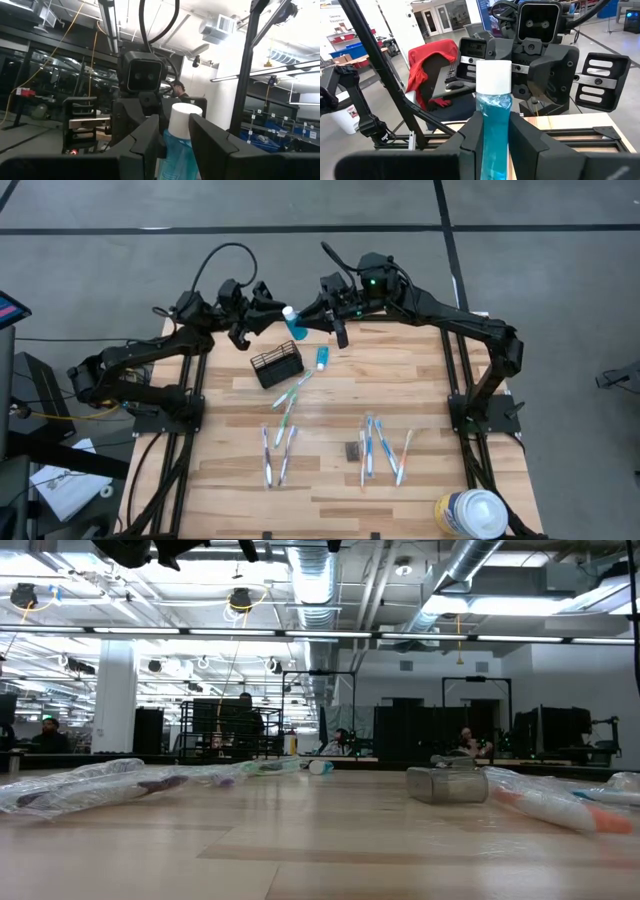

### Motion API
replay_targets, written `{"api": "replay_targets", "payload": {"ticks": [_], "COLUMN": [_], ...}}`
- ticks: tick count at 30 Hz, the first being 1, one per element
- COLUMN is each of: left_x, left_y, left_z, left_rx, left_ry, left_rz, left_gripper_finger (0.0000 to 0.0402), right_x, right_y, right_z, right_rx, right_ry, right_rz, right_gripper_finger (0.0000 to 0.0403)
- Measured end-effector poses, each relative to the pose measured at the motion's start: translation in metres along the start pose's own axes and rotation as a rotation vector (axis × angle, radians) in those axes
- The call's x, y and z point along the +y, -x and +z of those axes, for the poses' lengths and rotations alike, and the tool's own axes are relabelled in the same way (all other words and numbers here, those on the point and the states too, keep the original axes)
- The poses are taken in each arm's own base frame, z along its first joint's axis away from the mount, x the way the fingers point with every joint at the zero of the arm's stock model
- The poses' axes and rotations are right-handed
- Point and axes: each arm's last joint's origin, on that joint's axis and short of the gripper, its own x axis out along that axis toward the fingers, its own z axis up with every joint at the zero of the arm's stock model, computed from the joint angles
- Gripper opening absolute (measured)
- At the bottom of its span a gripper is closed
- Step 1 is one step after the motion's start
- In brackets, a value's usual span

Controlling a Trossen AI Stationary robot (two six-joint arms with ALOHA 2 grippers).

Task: Pick & Place toothbrushing station
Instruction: Put the blue mouthwash into the black organizer

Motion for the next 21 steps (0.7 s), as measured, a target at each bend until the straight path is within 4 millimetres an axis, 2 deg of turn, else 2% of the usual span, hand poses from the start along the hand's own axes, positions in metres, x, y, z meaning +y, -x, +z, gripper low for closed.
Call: {"api": "replay_targets", "payload": {"ticks": [12,21], "left_x": [0.0002,0.0044], "left_y": [0.0001,0.0031], "left_z": [-0.0008,0.0018], "left_rx": [0.015,0.012], "left_ry": [0.001,0.012], "left_rz": [-0.015,-0.001], "left_gripper_finger": [0.0108,0.0164], "right_x": [-0.0071,-0.0078], "right_y": [0.0023,0.0028], "right_z": [0.0001,0.0011], "right_rx": [-0.005,-0.013], "right_ry": [-0.002,-0.015], "right_rz": [-0.022,-0.016], "right_gripper_finger": [0.006,0.0053]}}
